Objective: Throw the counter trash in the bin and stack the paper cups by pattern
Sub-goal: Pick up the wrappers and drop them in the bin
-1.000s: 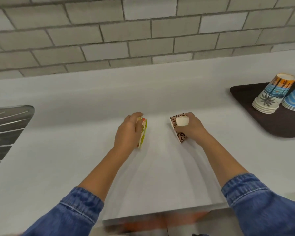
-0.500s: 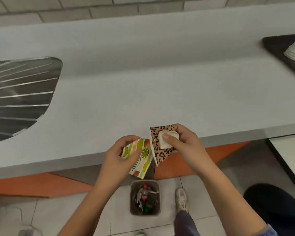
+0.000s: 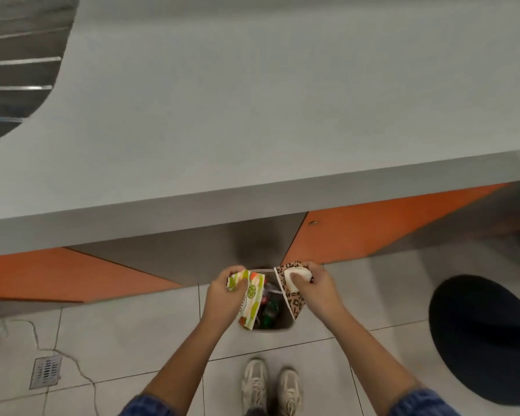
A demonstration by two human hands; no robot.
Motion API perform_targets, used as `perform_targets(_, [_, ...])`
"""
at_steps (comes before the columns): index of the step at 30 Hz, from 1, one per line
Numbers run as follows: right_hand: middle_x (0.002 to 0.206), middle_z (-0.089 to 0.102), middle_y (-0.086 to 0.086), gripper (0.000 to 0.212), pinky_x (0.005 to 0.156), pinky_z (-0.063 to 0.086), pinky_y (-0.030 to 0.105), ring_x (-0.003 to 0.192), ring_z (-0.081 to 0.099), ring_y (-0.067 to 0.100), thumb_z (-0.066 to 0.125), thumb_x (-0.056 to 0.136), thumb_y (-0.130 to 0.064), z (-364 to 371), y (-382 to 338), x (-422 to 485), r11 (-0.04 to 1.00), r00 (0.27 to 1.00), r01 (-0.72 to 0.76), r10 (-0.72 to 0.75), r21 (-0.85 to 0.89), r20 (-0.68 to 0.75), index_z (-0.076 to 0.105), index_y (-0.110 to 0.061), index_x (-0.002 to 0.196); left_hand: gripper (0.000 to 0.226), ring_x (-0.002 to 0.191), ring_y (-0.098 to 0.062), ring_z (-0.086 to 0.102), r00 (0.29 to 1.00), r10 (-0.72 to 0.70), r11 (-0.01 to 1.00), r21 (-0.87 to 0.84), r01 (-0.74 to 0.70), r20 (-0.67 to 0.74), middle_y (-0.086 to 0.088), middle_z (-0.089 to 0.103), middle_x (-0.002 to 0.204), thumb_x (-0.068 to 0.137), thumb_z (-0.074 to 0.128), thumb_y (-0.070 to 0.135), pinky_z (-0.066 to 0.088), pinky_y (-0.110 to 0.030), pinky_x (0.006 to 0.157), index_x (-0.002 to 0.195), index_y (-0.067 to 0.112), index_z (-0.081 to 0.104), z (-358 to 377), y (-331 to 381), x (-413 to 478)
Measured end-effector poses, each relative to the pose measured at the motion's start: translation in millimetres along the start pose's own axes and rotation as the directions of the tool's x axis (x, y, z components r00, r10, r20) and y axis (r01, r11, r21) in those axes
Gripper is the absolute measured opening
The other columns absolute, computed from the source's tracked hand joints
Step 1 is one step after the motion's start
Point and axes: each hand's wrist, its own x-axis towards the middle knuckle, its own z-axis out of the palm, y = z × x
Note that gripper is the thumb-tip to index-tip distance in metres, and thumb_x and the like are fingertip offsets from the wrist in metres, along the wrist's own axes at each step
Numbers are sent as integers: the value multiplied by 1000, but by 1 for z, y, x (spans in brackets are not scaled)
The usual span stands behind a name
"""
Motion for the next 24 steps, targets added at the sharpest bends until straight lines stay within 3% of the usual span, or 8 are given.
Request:
perform_targets(3, [93, 69, 4, 19, 61, 48, 27, 81, 62, 20, 55, 87, -18, 38, 44, 36, 993, 999, -41, 39, -113, -13, 62, -17, 105, 20, 95, -25, 65, 999, -42, 995, 89, 42, -4, -6, 67, 97, 90, 58, 12, 47, -24, 69, 109, 19, 61, 32, -50, 40])
perform_targets(7, [102, 69, 8, 28, 63, 43, 23, 87, 63, 24, 52, 89, -20, 80, 100, 73, 959, 1000, -27, 28, -281, 1, 59, -19, 117, 29, 98, -24, 64, 997, -79, 966, 249, 75, 5, -8, 67, 109, 90, 57, 17, 49, -26, 75, 119, 16, 60, 69, -114, 89])
perform_targets(10, [104, 69, 8, 31, 66, 48, 25, 89, 64, 24, 51, 91, -23, 103, 140, 99, 936, 998, -59, 65, -348, 6, 56, -18, 121, 32, 100, -24, 63, 995, -99, 941, 326, 90, 12, -10, 66, 115, 90, 56, 17, 50, -29, 80, 122, 15, 58, 89, -148, 118])
perform_targets(12, [109, 67, 7, 40, 77, 54, 30, 95, 64, 24, 55, 90, -31, 116, 160, 116, 920, 993, -71, 100, -386, 56, 51, -21, 128, 41, 108, -25, 60, 991, -119, 914, 395, 88, 54, -10, 60, 124, 91, 57, 22, 48, -29, 88, 130, 16, 52, 99, -163, 133])
perform_targets(15, [132, 52, 7, 71, 93, 47, 34, 116, 56, 29, 61, 85, -42, 127, 176, 131, 877, 968, -71, 175, -476, 177, 27, -22, 144, 58, 116, -28, 56, 979, -168, 848, 523, 83, 118, -11, 51, 131, 89, 58, 34, 46, -32, 95, 142, 20, 38, 106, -178, 146])
perform_targets(17, [137, 46, 9, 77, 97, 46, 37, 118, 55, 30, 60, 85, -43, 128, 178, 132, 857, 961, -59, 188, -512, 205, 19, -24, 147, 50, 112, -28, 58, 972, -189, 834, 545, 83, 142, -11, 56, 126, 88, 58, 34, 48, -33, 95, 135, 21, 48, 105, -182, 147])
perform_targets(20, [136, 46, 10, 74, 98, 47, 37, 116, 56, 30, 60, 85, -42, 121, 167, 123, 862, 958, -54, 186, -504, 216, 22, -25, 146, 31, 102, -26, 62, 969, -172, 854, 518, 57, 176, -10, 65, 116, 86, 59, 29, 51, -33, 90, 115, 18, 64, 98, -173, 135])
perform_targets(24, [133, 46, 9, 62, 96, 48, 35, 112, 57, 28, 59, 87, -37, 102, 134, 100, 873, 967, -14, 136, -488, 217, 32, -24, 142, 34, 110, -26, 60, 979, -99, 891, 453, 8, 179, -10, 63, 120, 91, 59, 26, 46, -30, 91, 122, 12, 61, 83, -131, 106])
